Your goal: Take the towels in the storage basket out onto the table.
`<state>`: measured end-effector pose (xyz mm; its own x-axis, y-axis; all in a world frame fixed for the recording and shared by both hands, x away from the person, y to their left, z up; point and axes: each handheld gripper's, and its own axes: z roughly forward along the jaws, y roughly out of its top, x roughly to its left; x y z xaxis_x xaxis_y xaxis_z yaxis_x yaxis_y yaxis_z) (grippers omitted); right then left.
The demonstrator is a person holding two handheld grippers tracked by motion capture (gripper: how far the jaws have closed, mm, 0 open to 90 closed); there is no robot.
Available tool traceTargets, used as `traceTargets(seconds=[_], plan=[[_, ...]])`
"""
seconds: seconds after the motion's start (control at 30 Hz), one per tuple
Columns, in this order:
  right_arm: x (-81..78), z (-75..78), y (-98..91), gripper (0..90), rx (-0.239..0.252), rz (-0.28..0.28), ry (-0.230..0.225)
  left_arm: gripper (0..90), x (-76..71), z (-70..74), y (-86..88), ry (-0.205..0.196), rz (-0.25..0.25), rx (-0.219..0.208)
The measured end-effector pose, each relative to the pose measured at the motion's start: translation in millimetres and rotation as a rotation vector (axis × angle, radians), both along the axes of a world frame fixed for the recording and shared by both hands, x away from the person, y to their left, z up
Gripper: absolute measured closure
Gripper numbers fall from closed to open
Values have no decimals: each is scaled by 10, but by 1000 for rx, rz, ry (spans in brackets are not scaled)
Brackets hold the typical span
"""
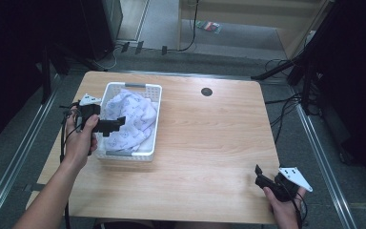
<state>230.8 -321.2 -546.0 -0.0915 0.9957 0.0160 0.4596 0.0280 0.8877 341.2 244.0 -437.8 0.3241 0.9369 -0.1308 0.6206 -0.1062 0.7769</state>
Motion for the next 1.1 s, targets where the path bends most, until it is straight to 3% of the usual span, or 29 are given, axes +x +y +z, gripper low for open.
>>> traceTargets(seconds=[0.07,0.17,0.4,0.5,0.63,0.73,0.87,0.97,1.03,1.1], plan=[[0,0,0,132,1,0,0,0,62,-21,-11,20,-8,-15],[0,0,-2,132,0,2,1,0,173,-73,-65,48,-1,4],[0,0,-1,132,3,0,4,0,292,-137,-139,67,2,14],[-1,0,-1,132,3,0,4,0,381,-208,-198,88,6,72],[0,0,-4,132,4,2,1,0,449,-243,-234,93,0,70],[0,0,-4,132,6,1,3,0,535,-323,-264,81,31,66],[-1,1,-7,131,9,1,2,36,587,-386,-286,102,34,58],[-1,0,-7,132,10,1,2,38,617,-433,-312,131,21,58],[0,0,-6,131,9,2,2,6,647,-498,-347,174,-2,75],[0,0,-7,131,7,3,0,0,671,-553,-377,185,28,103]])
